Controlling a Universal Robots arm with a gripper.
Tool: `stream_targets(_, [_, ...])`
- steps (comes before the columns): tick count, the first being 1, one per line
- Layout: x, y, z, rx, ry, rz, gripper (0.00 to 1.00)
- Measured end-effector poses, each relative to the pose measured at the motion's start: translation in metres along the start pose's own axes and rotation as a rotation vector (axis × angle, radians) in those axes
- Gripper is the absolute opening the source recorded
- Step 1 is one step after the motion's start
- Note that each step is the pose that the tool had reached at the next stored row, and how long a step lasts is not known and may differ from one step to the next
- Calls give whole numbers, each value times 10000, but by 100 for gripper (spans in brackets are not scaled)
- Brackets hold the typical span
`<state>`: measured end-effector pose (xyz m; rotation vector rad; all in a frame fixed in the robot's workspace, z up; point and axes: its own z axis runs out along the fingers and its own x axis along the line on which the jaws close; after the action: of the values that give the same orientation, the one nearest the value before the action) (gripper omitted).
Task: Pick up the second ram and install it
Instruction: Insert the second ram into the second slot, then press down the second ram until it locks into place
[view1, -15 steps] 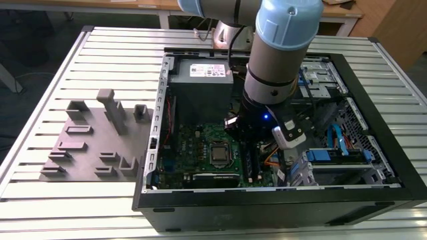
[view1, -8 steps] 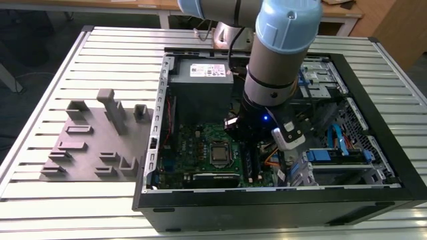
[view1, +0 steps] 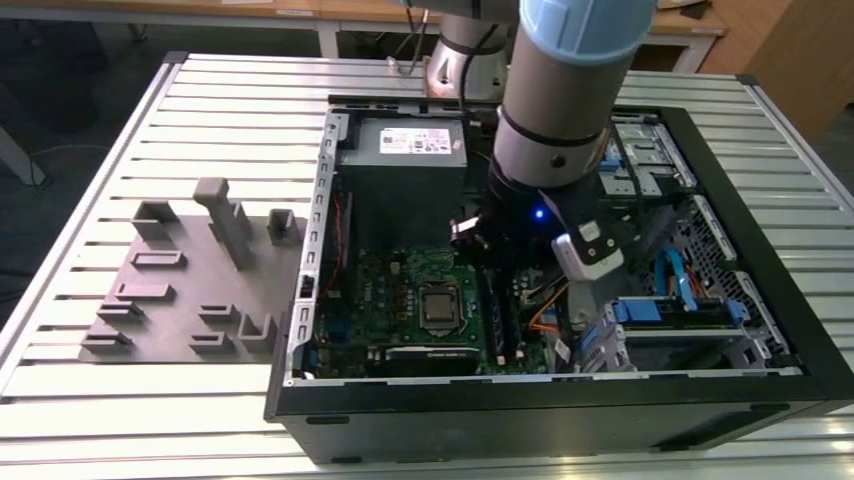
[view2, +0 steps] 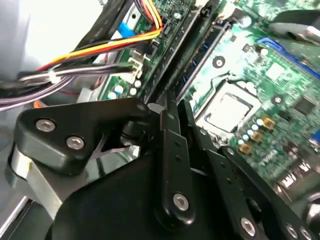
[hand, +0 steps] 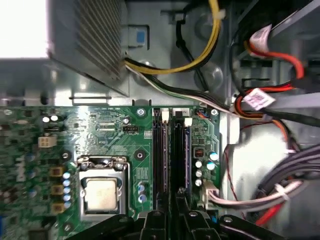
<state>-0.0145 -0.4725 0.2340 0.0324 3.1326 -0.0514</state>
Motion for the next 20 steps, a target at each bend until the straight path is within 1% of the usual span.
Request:
stream_targets(3, [-1, 39, -128, 6, 0, 0, 20])
stream_targets(4, [0, 52, -159, 6, -1, 0, 13])
stream_targets(5, [-1, 57, -189, 5, -2, 0, 11])
stream_targets(6, [-2, 58, -206, 7, -3, -1, 11])
stream_targets(19, [0, 58, -212, 4, -3, 0, 11])
stream_targets(20, [3, 58, -210, -12, -2, 1, 11])
